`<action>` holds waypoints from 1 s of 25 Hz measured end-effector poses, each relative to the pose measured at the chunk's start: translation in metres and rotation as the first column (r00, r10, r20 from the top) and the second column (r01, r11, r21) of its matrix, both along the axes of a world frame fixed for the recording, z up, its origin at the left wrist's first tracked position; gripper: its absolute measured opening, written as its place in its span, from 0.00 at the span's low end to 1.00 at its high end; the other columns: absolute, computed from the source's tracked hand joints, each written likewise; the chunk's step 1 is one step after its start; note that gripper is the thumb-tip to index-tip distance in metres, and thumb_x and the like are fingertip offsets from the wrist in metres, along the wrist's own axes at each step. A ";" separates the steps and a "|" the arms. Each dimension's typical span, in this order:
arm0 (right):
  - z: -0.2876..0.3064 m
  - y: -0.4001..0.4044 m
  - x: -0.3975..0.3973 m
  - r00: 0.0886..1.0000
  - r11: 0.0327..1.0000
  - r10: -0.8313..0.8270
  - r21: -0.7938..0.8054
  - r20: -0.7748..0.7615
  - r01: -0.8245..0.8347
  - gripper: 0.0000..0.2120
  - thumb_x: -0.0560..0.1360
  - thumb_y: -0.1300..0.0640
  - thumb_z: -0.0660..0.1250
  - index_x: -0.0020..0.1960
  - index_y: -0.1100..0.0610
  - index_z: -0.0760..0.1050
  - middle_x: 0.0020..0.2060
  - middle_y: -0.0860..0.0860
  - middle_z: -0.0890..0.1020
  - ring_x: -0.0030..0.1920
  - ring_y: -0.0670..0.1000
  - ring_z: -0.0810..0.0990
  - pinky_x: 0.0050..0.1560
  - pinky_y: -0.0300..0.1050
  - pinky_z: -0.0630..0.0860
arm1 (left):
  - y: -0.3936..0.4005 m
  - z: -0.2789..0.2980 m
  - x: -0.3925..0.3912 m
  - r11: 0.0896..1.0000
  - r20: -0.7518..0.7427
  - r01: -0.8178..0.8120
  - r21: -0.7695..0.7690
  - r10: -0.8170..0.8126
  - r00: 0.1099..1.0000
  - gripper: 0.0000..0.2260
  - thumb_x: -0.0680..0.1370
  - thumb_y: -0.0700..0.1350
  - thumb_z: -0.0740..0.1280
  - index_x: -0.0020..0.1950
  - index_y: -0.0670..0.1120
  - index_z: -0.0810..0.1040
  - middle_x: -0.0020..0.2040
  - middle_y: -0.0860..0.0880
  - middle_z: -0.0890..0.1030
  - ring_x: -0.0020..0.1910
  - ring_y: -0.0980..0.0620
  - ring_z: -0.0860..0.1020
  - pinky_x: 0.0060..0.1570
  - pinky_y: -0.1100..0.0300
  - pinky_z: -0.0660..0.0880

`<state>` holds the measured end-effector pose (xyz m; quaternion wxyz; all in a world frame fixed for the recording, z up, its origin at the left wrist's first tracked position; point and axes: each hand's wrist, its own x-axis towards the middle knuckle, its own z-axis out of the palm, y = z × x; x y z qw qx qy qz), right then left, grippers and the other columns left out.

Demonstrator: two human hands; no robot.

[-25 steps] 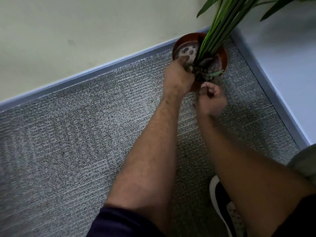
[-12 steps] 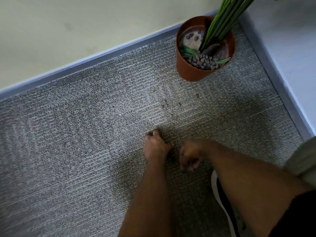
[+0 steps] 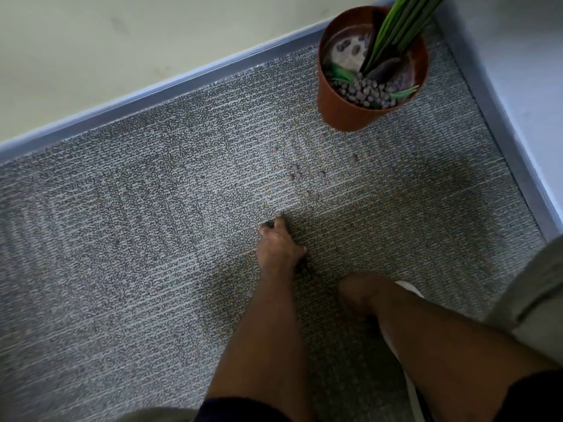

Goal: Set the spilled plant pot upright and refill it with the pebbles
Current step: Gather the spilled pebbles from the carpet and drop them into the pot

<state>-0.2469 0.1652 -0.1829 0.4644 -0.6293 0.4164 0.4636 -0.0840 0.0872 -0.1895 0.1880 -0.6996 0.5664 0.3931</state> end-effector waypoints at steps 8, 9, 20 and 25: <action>-0.004 0.007 -0.007 0.968 0.960 0.241 -0.160 0.065 -0.228 0.14 0.80 0.61 0.61 0.64 0.63 0.77 0.64 0.62 0.78 0.62 0.63 0.78 0.62 0.55 0.76 | 0.004 -0.003 0.005 1.000 -0.019 -0.007 -0.012 0.007 1.000 0.37 0.72 0.59 0.76 0.74 0.48 0.64 0.73 0.39 0.68 0.66 0.37 0.76 0.61 0.43 0.78; -0.006 0.010 -0.007 0.962 0.952 0.263 -0.177 0.069 -0.248 0.14 0.80 0.61 0.61 0.63 0.62 0.77 0.63 0.62 0.78 0.62 0.62 0.79 0.62 0.56 0.77 | 0.004 -0.003 0.005 1.000 -0.016 -0.006 -0.008 0.006 1.000 0.37 0.72 0.59 0.76 0.74 0.48 0.64 0.73 0.39 0.68 0.66 0.37 0.76 0.61 0.43 0.78; -0.006 -0.003 -0.006 0.956 0.892 0.044 -0.443 0.289 0.093 0.09 0.75 0.57 0.64 0.55 0.54 0.77 0.56 0.54 0.77 0.52 0.60 0.81 0.45 0.47 0.74 | 0.003 -0.005 0.009 0.999 -0.033 0.023 -0.040 -0.024 0.999 0.29 0.75 0.59 0.72 0.70 0.47 0.68 0.68 0.40 0.73 0.63 0.39 0.78 0.60 0.44 0.78; -0.022 -0.014 -0.005 0.761 0.500 -0.311 -0.582 0.570 0.641 0.09 0.71 0.55 0.60 0.48 0.53 0.75 0.50 0.52 0.75 0.42 0.59 0.80 0.39 0.53 0.79 | 0.022 0.006 0.008 0.953 0.060 -0.190 -0.235 0.210 0.976 0.29 0.77 0.58 0.69 0.73 0.46 0.67 0.69 0.41 0.71 0.63 0.40 0.77 0.57 0.45 0.79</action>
